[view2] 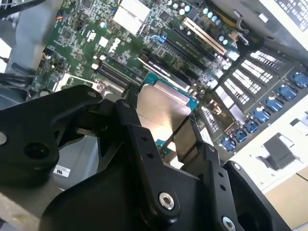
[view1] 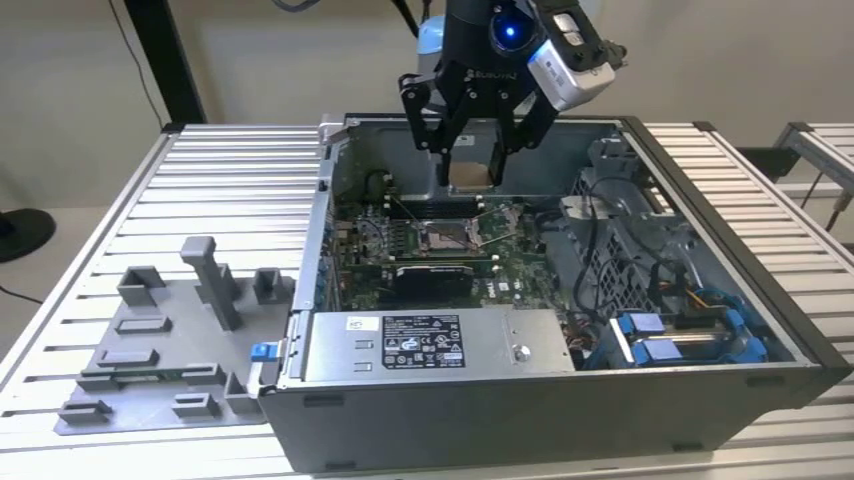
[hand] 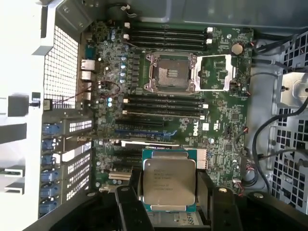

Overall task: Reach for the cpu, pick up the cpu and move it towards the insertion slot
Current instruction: 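Pick up the cpu and move it towards the insertion slot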

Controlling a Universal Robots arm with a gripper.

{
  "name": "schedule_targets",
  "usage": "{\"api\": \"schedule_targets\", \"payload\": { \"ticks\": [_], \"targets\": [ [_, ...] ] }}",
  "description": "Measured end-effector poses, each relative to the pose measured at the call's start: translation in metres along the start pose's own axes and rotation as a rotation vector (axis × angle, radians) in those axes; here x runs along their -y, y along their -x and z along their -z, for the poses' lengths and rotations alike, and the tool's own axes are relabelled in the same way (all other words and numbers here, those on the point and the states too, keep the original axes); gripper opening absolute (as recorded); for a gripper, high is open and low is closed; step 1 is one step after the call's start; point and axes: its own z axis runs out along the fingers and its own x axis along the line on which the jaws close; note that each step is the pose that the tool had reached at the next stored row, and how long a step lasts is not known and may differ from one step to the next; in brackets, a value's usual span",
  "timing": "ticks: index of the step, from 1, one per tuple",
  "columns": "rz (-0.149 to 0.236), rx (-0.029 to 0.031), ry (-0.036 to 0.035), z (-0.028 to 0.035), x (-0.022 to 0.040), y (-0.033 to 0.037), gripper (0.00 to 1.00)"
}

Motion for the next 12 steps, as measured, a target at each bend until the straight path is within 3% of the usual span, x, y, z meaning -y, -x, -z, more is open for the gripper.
{"api": "schedule_targets", "payload": {
  "ticks": [12],
  "targets": [
    [-0.001,0.0,0.0,-0.0013,-0.0303,0.001,0.0]
  ]
}}
